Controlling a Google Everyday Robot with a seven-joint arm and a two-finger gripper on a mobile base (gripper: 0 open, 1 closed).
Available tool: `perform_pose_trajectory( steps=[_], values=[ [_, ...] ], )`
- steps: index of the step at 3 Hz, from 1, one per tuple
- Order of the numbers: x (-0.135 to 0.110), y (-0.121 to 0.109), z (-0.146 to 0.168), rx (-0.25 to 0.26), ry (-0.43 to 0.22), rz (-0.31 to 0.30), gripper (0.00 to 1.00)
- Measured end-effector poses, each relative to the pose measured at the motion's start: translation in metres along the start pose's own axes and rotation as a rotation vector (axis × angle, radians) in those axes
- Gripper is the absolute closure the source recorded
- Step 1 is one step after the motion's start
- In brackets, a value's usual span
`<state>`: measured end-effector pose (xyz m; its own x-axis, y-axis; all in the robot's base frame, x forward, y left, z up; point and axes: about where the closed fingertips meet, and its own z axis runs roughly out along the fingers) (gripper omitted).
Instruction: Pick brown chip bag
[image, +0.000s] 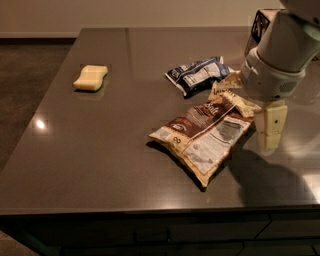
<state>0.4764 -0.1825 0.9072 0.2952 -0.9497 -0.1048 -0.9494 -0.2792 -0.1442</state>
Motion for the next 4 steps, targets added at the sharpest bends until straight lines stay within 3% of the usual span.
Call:
perform_pose_trajectory(
  steps=[1,2,3,4],
  values=[
    [0.001,-0.009,0.017,-0.024,0.009,-0.188,0.0],
    [0.003,-0.017,0.034,-0.043,0.024,-0.338,0.0],
    [0.005,-0.022,0.046,-0.052,0.03,-0.412,0.0],
    [0.003,-0.031,0.056,-0.047,0.018,-0.429,0.0]
  ],
)
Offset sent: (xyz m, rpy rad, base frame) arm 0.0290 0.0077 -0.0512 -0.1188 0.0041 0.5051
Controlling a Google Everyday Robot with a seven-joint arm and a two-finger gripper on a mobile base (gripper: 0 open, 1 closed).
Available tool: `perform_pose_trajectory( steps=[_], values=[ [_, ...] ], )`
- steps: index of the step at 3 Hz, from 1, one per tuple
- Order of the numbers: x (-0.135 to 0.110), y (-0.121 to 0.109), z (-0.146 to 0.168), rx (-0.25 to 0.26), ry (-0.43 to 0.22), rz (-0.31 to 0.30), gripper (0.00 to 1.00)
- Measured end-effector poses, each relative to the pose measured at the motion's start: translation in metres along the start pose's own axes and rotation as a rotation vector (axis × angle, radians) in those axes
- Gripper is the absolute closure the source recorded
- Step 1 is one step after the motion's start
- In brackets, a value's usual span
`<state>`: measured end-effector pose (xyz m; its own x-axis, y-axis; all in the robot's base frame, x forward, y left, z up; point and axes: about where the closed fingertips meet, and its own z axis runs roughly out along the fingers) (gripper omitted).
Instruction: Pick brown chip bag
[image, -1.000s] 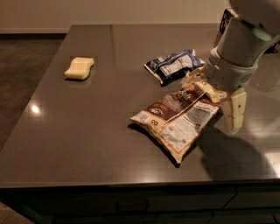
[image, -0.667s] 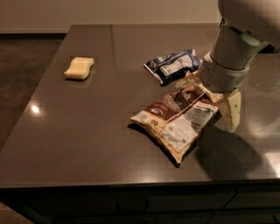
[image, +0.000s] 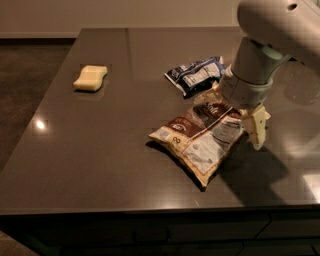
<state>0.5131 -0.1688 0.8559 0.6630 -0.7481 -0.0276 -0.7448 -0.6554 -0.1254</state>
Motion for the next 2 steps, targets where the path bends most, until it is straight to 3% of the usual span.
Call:
perform_pose_trajectory(
  steps=[1,2],
  values=[
    [-0.0018,-0.0087,0.0105,-0.017,0.011,0.007,0.0],
    [-0.0014,-0.0161,0.018,-0.038,0.019,0.046,0.18]
  ],
)
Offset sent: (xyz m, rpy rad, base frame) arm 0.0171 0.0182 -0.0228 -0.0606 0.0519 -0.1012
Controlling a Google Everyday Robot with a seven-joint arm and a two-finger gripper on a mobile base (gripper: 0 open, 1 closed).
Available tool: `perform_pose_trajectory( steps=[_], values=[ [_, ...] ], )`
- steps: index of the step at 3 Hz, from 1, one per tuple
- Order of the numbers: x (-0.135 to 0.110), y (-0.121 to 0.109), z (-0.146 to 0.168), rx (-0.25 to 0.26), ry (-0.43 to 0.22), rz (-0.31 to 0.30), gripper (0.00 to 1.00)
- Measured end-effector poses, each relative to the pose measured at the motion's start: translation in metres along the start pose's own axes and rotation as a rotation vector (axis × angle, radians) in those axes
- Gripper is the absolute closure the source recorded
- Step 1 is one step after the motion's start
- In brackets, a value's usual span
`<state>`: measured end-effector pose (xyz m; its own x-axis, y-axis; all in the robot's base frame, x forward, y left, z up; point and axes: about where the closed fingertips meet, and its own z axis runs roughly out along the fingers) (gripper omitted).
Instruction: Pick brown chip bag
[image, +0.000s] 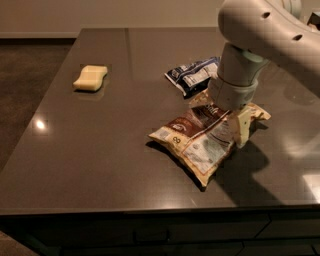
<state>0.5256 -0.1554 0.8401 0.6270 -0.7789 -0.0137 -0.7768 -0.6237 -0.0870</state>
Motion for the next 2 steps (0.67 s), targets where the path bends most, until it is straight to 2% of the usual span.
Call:
perform_pose_trajectory(
  steps=[2],
  values=[
    [-0.0019,-0.0038,-0.0089,0.003,0.019,0.132,0.64]
  ],
)
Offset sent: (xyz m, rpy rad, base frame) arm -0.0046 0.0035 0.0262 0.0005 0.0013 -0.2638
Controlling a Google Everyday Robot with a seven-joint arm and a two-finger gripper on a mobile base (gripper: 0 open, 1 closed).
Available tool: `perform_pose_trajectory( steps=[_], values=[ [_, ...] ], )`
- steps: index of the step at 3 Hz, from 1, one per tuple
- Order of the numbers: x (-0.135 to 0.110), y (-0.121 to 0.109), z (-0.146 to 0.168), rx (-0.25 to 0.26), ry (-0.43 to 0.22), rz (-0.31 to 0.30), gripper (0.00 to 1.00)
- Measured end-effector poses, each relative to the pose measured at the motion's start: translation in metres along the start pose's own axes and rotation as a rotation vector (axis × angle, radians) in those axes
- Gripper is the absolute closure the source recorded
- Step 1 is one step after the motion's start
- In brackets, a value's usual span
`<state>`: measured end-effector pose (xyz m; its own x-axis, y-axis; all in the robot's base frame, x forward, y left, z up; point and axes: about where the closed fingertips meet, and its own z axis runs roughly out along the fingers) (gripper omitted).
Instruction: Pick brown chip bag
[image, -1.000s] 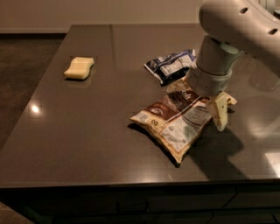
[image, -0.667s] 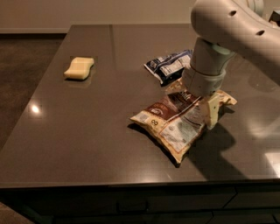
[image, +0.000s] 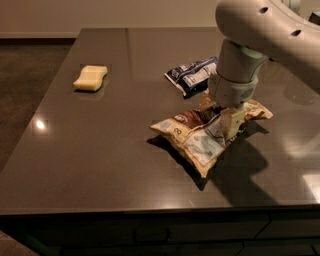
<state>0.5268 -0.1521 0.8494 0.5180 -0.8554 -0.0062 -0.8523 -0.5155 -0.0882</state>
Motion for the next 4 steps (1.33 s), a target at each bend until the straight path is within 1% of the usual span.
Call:
perform_pose_trajectory(
  steps=[1,2,3,4],
  values=[
    [-0.003,-0.003,-0.019,0.028,-0.004,0.083,0.87],
    [-0.006,-0.008,-0.049,0.082,-0.014,0.143,1.0],
    [-0.013,-0.014,-0.078,0.138,-0.027,0.165,1.0],
    [-0.04,-0.022,-0.124,0.227,-0.066,0.142,1.0]
  ],
)
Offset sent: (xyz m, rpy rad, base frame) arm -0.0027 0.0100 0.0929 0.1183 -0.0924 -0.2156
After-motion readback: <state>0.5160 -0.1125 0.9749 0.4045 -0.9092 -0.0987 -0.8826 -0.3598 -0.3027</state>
